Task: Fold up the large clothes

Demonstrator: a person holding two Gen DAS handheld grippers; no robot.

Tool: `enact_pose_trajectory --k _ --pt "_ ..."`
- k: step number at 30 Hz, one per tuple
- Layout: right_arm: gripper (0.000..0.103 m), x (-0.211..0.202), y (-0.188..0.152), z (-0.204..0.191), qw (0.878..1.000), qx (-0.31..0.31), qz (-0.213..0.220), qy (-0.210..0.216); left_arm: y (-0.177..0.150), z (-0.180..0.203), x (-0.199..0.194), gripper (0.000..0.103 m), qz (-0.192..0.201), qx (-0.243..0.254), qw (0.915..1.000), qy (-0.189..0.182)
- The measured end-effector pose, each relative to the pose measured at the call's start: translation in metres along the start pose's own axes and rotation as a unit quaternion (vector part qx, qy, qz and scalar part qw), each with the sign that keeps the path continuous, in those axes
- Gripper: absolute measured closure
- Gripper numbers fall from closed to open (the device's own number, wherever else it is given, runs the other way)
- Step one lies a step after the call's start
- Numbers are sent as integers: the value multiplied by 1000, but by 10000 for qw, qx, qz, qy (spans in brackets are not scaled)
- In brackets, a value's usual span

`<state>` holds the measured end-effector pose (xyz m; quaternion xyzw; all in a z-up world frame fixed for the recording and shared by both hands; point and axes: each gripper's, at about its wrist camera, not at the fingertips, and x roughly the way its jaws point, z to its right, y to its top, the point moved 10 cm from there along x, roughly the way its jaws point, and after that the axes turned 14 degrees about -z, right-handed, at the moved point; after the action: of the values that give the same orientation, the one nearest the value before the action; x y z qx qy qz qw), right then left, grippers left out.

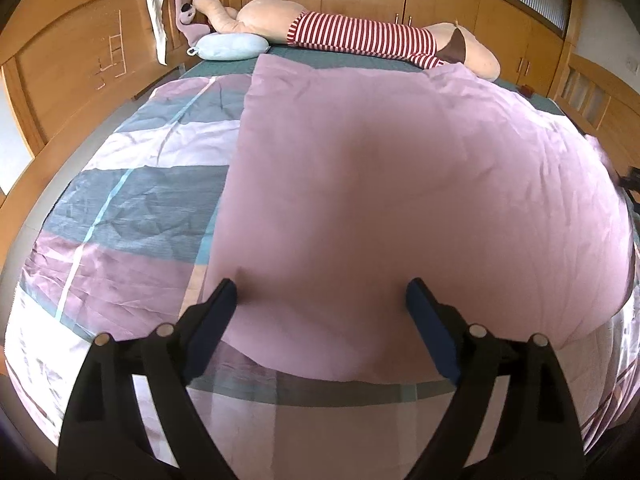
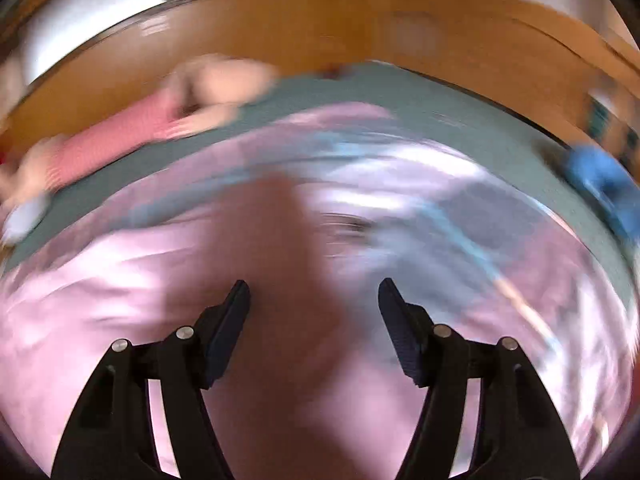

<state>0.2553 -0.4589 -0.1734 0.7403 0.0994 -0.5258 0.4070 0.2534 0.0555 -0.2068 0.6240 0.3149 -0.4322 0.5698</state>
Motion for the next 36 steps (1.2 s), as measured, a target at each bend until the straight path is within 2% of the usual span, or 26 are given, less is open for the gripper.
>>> enact_pose_trajectory --k 2,5,7,9,10,11,14,16,18,20,26,36 --pt "36 -16 -3 20 9995 249 142 97 -2 2 -6 15 25 -9 10000 -34" --pt "33 -55 -34 10 9987 -178 245 410 -12 9 -30 11 113 64 9999 -39" --pt "23 -88 -78 -14 9946 -673 188 768 -19 15 -56 8 292 135 9995 4" --pt "16 -119 -125 -31 9895 -1090 155 941 -26 17 -90 3 491 108 9986 166" --pt "9 -130 -146 -44 9862 -1288 96 1040 -30 21 -106 2 611 95 9979 170" --pt "5 -140 -169 -56 9832 -1452 23 1110 -36 25 -125 2 733 80 9971 200" --pt "4 -166 -210 -78 9773 -1746 -46 1198 -54 41 -159 2 703 78 9974 161" --pt "1 -185 -229 -84 9768 -1869 -74 1045 -64 52 -172 2 573 114 9983 9" --pt "1 -204 -239 -81 9773 -1970 0 782 -71 64 -188 2 523 189 9983 -149" --pt "1 -226 -242 -76 9761 -2087 212 569 -78 73 -203 2 599 236 9979 -56" --pt "1 -282 -244 -52 9782 -1942 469 559 -92 91 -235 2 827 371 9959 5" --pt "1 -305 -254 -20 9830 -1665 533 568 -103 101 -257 2 955 488 9942 81"
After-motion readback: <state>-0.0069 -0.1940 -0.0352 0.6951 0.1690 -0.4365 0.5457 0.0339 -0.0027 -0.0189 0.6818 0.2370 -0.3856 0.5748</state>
